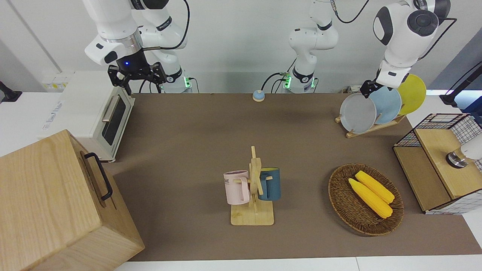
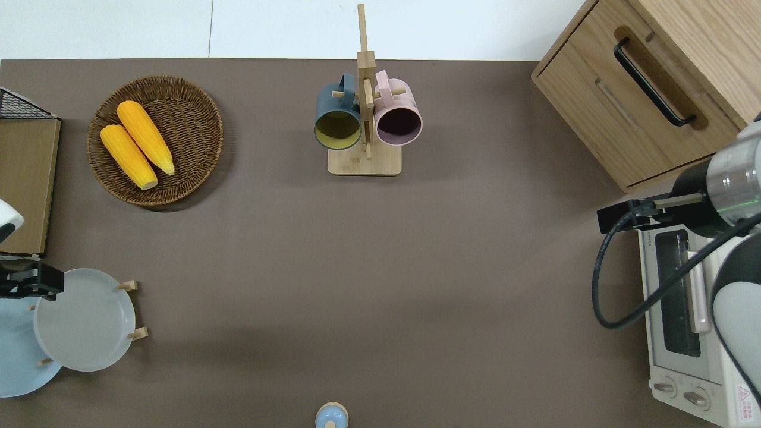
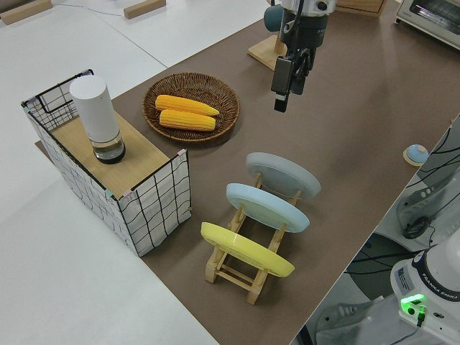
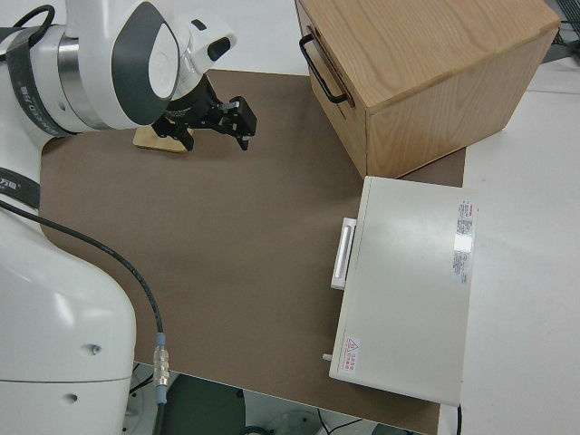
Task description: Pick gray plate from low plate rack and place it on table with left arm
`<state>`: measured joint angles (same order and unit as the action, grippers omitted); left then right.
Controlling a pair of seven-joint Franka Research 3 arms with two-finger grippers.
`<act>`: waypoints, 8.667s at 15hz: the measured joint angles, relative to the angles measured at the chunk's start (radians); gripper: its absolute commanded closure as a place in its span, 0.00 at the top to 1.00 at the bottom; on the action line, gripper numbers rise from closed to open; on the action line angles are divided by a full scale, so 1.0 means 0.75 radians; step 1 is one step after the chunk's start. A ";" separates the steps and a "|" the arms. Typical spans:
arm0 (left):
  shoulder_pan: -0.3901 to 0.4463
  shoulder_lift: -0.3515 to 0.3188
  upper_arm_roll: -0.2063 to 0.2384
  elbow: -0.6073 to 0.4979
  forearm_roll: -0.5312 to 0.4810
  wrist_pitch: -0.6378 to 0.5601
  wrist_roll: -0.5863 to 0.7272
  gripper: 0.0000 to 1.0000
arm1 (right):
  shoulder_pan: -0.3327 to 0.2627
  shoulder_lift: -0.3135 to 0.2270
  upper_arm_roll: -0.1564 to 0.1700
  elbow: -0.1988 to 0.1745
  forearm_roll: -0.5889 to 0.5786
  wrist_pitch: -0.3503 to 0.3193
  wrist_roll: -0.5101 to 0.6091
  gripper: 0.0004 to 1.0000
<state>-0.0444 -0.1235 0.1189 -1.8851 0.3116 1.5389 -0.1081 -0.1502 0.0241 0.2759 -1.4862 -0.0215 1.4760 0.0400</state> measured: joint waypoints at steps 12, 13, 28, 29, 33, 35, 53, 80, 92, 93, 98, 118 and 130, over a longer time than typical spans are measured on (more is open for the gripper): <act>0.004 -0.004 0.023 -0.298 0.147 0.094 -0.018 0.94 | 0.000 0.000 0.000 0.000 0.000 0.000 0.000 0.98; 0.005 -0.004 0.029 -0.306 0.147 0.103 -0.019 0.88 | 0.000 0.000 0.000 0.000 0.000 0.000 0.000 0.98; 0.013 -0.004 0.070 -0.369 0.117 0.209 -0.105 0.00 | 0.000 0.000 0.000 0.000 0.000 0.000 0.000 0.98; 0.012 -0.008 0.068 -0.365 0.105 0.210 -0.107 0.00 | 0.000 0.000 0.000 0.000 0.000 0.000 0.000 0.98; 0.012 -0.014 0.067 -0.365 0.100 0.213 -0.108 0.00 | 0.000 0.000 0.000 0.000 0.000 0.000 0.000 0.98; 0.012 -0.016 0.067 -0.364 0.099 0.215 -0.108 0.00 | 0.000 0.000 0.000 0.000 0.000 0.000 0.000 0.98; -0.002 -0.043 0.058 -0.136 -0.031 0.040 -0.088 0.00 | 0.000 0.000 0.000 0.000 0.000 0.000 0.000 0.98; -0.005 0.258 -0.199 -0.115 -0.649 -0.033 -0.109 0.00 | 0.000 0.000 0.000 0.000 0.000 0.000 0.000 0.98; -0.004 0.324 -0.225 -0.112 -0.649 0.001 -0.125 0.00 | 0.000 0.000 0.000 0.000 0.000 0.000 0.000 0.98; -0.004 0.325 -0.227 -0.112 -0.649 0.002 -0.125 0.07 | 0.000 0.000 0.000 0.000 0.000 0.000 0.000 0.98; -0.004 0.348 -0.235 -0.113 -0.649 0.066 -0.126 0.61 | 0.000 0.000 0.000 0.000 0.000 0.000 0.000 0.98; 0.008 0.368 -0.229 -0.023 -0.555 0.130 -0.128 0.98 | 0.000 0.000 0.000 0.000 0.000 0.000 0.000 0.98; 0.012 0.229 -0.230 0.095 -0.392 0.203 -0.165 0.99 | 0.000 0.000 0.000 0.000 0.000 0.000 0.000 0.98</act>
<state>-0.0351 0.0486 -0.0537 -1.8140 0.0178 1.6914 -0.2321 -0.1502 0.0242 0.2759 -1.4862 -0.0215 1.4760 0.0400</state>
